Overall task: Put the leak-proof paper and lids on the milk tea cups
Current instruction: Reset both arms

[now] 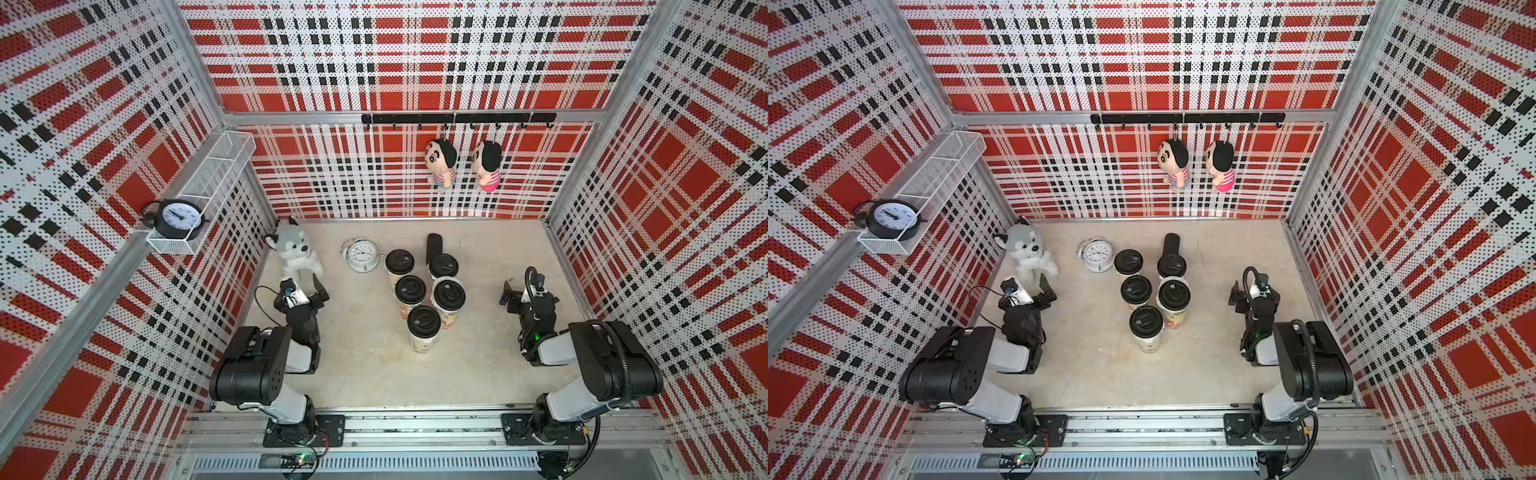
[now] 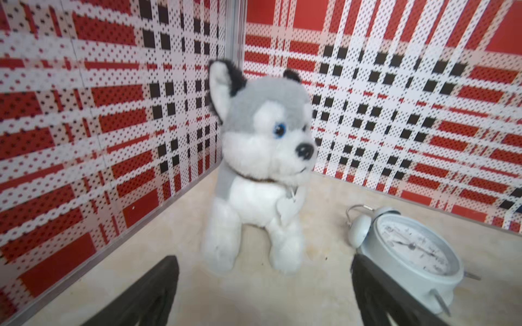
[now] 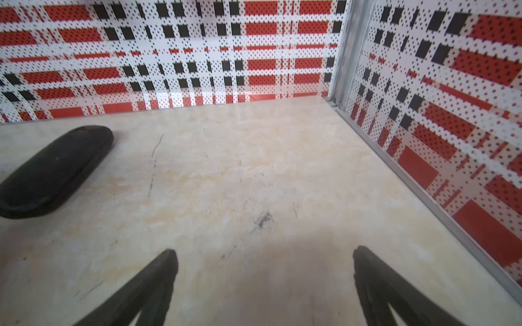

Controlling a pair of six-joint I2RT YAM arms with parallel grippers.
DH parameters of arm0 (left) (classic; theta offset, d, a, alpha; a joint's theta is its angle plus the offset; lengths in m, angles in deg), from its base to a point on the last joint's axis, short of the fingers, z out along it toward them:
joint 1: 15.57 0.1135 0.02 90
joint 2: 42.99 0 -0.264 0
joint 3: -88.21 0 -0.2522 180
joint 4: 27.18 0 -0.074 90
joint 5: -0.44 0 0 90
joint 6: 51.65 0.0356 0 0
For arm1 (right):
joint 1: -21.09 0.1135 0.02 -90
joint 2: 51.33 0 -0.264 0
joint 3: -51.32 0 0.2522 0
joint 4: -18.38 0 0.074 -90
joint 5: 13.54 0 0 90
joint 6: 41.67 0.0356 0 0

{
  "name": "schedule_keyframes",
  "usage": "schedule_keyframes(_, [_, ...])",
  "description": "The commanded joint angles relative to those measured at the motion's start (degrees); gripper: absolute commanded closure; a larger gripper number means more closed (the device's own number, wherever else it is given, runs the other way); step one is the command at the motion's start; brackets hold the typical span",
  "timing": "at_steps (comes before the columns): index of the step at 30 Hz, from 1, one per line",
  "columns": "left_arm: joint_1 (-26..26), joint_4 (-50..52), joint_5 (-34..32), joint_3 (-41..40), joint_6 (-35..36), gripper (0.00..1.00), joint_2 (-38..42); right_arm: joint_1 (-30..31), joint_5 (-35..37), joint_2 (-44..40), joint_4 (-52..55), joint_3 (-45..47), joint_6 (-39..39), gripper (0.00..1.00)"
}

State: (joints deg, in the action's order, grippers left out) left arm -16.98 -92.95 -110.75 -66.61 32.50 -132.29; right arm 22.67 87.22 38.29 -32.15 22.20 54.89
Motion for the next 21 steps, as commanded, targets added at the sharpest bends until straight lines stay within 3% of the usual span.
schedule_keyframes(1, [-0.44, -1.84, 0.27, -0.30, 1.73, 0.02, -0.56, 0.04, -0.54, -0.20, -2.02, -0.67, -1.29, 0.00])
schedule_keyframes(21, [-0.61, -0.98, 0.38, 0.05, 1.96, 0.02, -0.55, 0.21, -0.56, 0.24, -3.00, -0.72, -1.87, 0.00])
